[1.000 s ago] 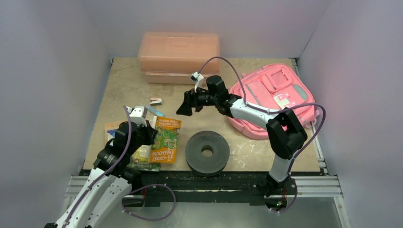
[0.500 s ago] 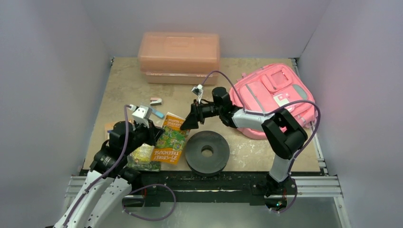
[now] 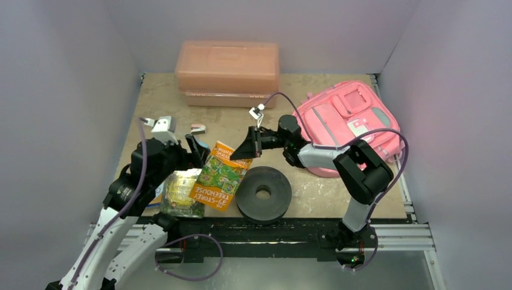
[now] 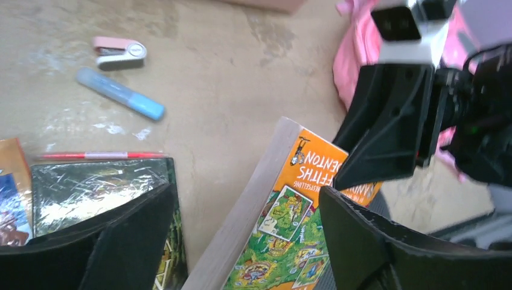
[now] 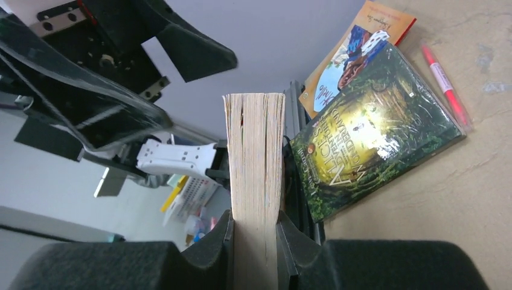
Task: Pack the student bag
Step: Pick up the book from the center of the board.
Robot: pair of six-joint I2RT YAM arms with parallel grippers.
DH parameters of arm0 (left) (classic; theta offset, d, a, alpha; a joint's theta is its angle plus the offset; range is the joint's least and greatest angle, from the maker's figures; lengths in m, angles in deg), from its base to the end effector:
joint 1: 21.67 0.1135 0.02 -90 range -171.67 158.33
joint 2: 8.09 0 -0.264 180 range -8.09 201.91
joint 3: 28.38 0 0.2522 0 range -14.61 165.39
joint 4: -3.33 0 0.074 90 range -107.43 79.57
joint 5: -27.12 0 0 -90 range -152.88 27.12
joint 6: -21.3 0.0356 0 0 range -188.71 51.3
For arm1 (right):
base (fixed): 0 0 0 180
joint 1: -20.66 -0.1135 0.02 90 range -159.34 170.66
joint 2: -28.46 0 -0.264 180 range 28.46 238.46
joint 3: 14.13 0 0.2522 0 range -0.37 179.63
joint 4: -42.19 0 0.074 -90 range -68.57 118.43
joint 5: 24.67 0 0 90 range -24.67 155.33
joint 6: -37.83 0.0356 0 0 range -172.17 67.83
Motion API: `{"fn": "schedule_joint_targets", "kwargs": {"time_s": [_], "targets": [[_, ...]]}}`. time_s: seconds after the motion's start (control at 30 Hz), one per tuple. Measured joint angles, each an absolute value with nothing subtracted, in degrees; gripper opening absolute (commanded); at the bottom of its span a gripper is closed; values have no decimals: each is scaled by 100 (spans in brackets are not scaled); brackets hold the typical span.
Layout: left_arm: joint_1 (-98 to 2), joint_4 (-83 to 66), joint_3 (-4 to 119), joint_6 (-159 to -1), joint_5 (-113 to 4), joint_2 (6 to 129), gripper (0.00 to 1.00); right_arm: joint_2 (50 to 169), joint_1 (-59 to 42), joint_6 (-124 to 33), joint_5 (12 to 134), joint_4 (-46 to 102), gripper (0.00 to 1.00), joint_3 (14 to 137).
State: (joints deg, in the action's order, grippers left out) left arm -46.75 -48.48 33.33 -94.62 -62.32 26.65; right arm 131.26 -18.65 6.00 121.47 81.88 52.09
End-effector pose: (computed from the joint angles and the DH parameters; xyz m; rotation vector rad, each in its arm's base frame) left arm 0.1151 -0.0543 0.3323 -0.0086 2.0519 -0.5736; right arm 0.2712 0.2603 0.2257 -0.6717 1.8504 1.9646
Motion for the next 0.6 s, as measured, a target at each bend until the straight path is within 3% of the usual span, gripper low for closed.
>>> {"fn": "schedule_joint_targets", "kwargs": {"time_s": [0.17, 0.27, 0.43, 0.6], "targets": [[-4675, -5508, 4157, -10620, -7388, 2519, 100, 12287, -1421, 1096, 11505, 7329, 0, 4969], [-4675, -5608, 4170, -11374, -7493, 2154, 100, 11719, -855, 1728, 11072, 7194, 0, 4731], [-4675, -4177, 2944, -12331, -6431, 1634, 100, 11492, -296, 3155, 10526, 7804, 0, 4307], [-4678, -2797, 2100, -12898, -5288, 2088, 99, 11592, -420, 4202, 10521, 8341, 0, 4123]]}}
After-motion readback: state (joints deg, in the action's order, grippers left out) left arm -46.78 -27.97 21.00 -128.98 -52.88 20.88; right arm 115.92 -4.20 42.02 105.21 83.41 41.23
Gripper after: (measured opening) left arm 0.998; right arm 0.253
